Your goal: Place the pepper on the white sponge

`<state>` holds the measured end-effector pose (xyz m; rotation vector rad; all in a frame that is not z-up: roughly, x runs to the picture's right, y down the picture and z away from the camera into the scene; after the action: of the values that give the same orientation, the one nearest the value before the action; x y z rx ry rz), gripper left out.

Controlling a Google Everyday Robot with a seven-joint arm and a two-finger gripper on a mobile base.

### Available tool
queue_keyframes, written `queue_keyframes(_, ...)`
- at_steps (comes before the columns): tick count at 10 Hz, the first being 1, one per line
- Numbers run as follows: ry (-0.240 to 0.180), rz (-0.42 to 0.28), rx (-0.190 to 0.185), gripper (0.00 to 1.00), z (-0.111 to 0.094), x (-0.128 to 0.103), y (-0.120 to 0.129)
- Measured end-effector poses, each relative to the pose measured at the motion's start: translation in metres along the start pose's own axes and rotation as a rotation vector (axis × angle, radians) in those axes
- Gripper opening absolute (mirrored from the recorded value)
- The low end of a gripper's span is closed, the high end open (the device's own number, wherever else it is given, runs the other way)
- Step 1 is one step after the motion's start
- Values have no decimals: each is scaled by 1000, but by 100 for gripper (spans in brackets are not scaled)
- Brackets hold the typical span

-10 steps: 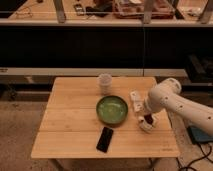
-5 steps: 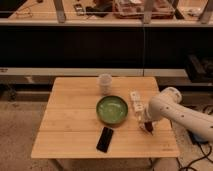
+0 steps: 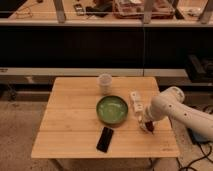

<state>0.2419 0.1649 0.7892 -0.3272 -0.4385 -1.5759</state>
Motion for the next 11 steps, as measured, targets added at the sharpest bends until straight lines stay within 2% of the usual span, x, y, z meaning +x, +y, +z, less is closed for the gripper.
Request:
queue_keyframes(1,4,-6,-15,25,-2,4,9)
queue_keyframes(4,23,-25,-39,53,-3,12,20)
queue_keyframes(6,31,-28,-39,73,5,11,24)
queue_keyframes(7,31,-28,-39,79,10,8,26)
queue_keyframes(11,37,-28,-36,80,22,7,28)
